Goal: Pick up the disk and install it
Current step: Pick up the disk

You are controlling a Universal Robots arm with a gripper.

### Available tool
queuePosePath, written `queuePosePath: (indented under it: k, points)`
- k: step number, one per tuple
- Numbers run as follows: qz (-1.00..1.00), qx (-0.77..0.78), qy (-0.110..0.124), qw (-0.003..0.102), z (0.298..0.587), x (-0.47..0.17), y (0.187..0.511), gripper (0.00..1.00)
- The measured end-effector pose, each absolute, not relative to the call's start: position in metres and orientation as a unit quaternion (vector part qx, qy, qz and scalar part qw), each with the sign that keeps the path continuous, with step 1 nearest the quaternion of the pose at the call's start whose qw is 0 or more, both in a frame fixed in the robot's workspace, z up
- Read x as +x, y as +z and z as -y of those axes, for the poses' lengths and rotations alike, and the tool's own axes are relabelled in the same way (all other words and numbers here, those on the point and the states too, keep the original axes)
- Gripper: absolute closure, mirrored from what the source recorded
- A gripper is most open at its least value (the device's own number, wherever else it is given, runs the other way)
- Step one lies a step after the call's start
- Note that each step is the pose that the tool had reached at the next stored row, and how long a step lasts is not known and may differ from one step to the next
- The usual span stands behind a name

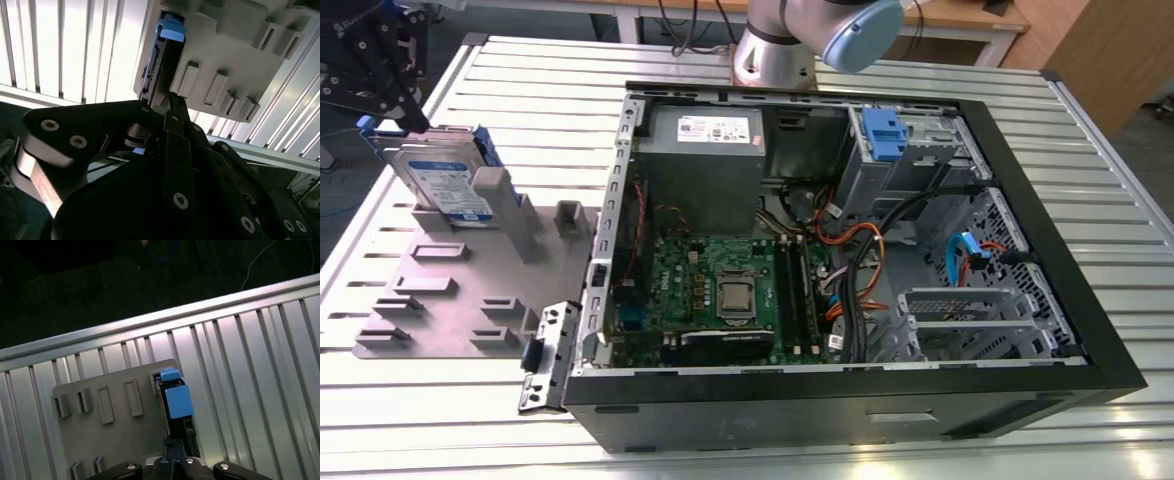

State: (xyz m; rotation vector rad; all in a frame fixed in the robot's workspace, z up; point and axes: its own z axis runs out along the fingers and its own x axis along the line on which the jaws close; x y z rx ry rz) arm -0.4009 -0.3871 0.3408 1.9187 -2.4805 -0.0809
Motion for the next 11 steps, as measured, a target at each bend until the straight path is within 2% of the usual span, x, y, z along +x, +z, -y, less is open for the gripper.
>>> queuePosePath:
  k: [11]
  points:
    - [0.739, 0.674, -0.026, 0.004, 0.3871, -0.4009, 0.3402, 0.89]
